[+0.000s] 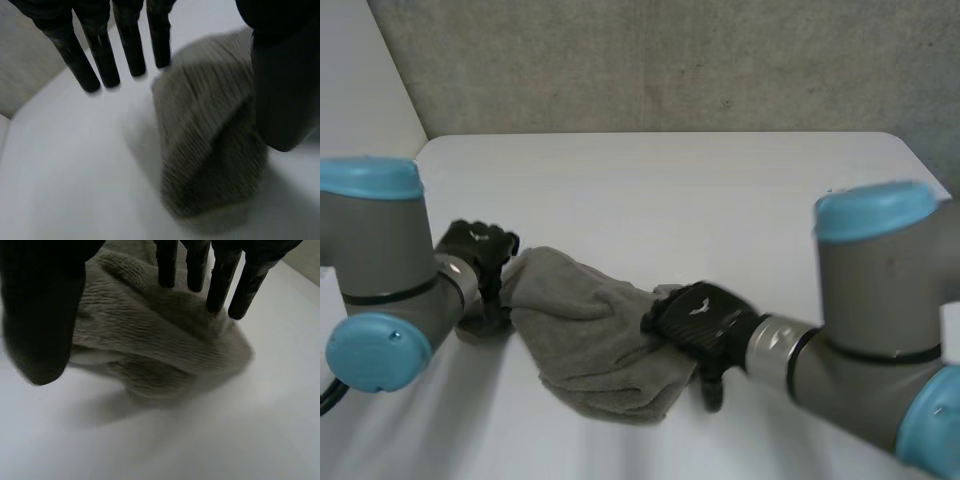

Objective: Fold the towel.

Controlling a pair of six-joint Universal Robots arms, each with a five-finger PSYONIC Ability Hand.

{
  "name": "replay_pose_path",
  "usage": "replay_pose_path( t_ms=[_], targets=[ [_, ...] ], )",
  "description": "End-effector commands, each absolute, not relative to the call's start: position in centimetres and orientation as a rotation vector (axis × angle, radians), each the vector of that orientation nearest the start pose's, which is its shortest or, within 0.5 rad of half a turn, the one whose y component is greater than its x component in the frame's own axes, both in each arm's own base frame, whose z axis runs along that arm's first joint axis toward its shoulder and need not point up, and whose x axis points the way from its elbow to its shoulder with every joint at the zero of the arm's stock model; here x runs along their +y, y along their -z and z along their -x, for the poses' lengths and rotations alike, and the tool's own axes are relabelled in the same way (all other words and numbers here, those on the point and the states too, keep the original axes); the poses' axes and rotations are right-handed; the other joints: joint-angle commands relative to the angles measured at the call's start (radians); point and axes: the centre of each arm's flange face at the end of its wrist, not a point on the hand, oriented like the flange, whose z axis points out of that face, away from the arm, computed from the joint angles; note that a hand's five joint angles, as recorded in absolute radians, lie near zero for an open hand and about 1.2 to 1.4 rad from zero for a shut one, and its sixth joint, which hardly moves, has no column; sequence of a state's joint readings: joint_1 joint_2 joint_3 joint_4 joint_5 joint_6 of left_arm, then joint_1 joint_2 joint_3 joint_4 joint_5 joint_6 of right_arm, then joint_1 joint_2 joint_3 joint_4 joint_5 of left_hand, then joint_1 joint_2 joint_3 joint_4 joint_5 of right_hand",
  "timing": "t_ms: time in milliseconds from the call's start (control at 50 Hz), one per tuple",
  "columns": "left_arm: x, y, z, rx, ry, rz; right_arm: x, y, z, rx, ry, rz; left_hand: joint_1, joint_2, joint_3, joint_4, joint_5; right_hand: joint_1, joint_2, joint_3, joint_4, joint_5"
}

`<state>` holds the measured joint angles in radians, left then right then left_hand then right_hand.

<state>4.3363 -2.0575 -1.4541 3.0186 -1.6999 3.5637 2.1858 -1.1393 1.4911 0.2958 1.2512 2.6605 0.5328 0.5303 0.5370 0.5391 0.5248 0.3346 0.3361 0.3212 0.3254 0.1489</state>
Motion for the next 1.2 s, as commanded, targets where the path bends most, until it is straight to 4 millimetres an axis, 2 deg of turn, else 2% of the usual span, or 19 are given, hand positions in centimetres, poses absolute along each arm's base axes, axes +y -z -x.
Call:
replay_pose_path(
  t_ms=[20,60,100,200,240,280,300,400,500,540,620,660,680,720,840,960,1060,1100,1200],
  targets=[
    [-27.9,-15.5,24.2,2.451,1.482,-0.936,-16.3,-15.8,-32.7,1.993,1.211,1.5,0.312,0.314,0.308,0.306,0.145,0.358,0.357,0.372,0.367,0.369],
    [-27.6,-15.1,24.4,2.457,1.473,-0.948,-17.1,-15.9,-32.9,1.999,1.255,1.475,0.616,0.618,0.612,0.609,0.449,0.837,0.835,0.85,0.846,0.848],
    [-27.4,-15.1,24.5,2.457,1.477,-0.952,-17.5,-16.2,-32.9,1.998,1.294,1.454,0.777,0.78,0.773,0.771,0.611,1.059,1.058,1.073,1.069,1.071],
    [-26.4,-16.1,25.4,2.441,1.527,-0.983,-19.0,-18.9,-32.9,1.994,1.447,1.354,0.863,0.866,0.859,0.857,0.697,1.062,1.06,1.075,1.071,1.073],
    [-26.0,-17.1,25.8,2.427,1.57,-0.987,-20.3,-23.6,-31.4,1.944,1.638,1.268,0.863,0.866,0.859,0.857,0.697,1.062,1.06,1.075,1.071,1.073],
    [-24.8,-21.0,26.2,2.367,1.729,-0.958,-20.8,-25.8,-30.5,1.923,1.723,1.226,0.863,0.866,0.859,0.857,0.697,1.062,1.06,1.075,1.071,1.073],
    [-24.8,-21.0,26.2,2.367,1.73,-0.957,-20.8,-25.8,-30.5,1.922,1.724,1.225,0.863,0.866,0.859,0.857,0.697,1.062,1.06,1.075,1.071,1.073],
    [-21.7,-29.7,25.9,2.264,2.12,-0.796,-21.1,-33.6,-27.5,1.826,1.943,1.128,0.863,0.866,0.859,0.857,0.697,1.062,1.06,1.075,1.071,1.073],
    [-20.3,-33.9,25.2,2.221,2.331,-0.707,-21.8,-36.5,-25.6,1.833,1.983,1.102,0.863,0.866,0.859,0.857,0.697,1.062,1.06,1.075,1.071,1.073],
    [-20.0,-34.0,25.1,2.246,2.334,-0.71,-22.2,-36.8,-25.3,1.832,1.991,1.099,0.863,0.866,0.859,0.857,0.697,1.062,1.06,1.075,1.071,1.073],
    [-19.9,-33.0,25.2,2.356,2.27,-0.711,-24.8,-34.4,-25.3,1.902,1.903,1.115,0.863,0.866,0.859,0.857,0.697,1.062,1.06,1.075,1.071,1.073],
    [-21.0,-29.6,25.9,2.526,2.111,-0.716,-26.1,-32.5,-25.8,1.947,1.834,1.135,0.863,0.866,0.859,0.857,0.697,1.062,1.06,1.075,1.071,1.073],
    [-21.0,-29.6,25.9,2.526,2.111,-0.716,-26.1,-32.4,-25.8,1.948,1.834,1.135,0.863,0.866,0.859,0.857,0.697,1.062,1.06,1.075,1.071,1.073],
    [-22.1,-26.1,26.5,2.659,1.951,-0.71,-27.7,-29.0,-27.2,1.998,1.739,1.221,0.863,0.866,0.859,0.857,0.697,1.062,1.06,1.075,1.071,1.073],
    [-25.2,-20.3,27.2,2.767,1.716,-0.707,-30.5,-22.6,-29.6,2.035,1.623,1.408,0.863,0.866,0.859,0.857,0.697,1.062,1.06,1.075,1.071,1.073],
    [-28.6,-19.0,28.1,2.756,1.724,-0.679,-33.6,-20.0,-31.1,2.095,1.719,1.418,0.863,0.866,0.859,0.857,0.697,1.062,1.06,1.075,1.071,1.073],
    [-32.1,-20.5,29.6,2.667,1.901,-0.639,-37.1,-20.0,-31.8,2.03,2.048,1.336,0.863,0.866,0.859,0.857,0.697,1.022,1.02,1.035,1.031,1.033],
    [-34.4,-21.4,30.7,2.575,2.038,-0.634,-38.7,-21.2,-32.2,1.901,2.301,1.253,0.863,0.866,0.859,0.857,0.697,0.408,0.407,0.422,0.417,0.419],
    [-37.0,-21.4,31.7,2.415,2.168,-0.66,-39.1,-21.7,-32.2,1.824,2.456,1.199,0.863,0.866,0.859,0.857,0.697,0.086,0.084,0.099,0.095,0.097]
  ],
)
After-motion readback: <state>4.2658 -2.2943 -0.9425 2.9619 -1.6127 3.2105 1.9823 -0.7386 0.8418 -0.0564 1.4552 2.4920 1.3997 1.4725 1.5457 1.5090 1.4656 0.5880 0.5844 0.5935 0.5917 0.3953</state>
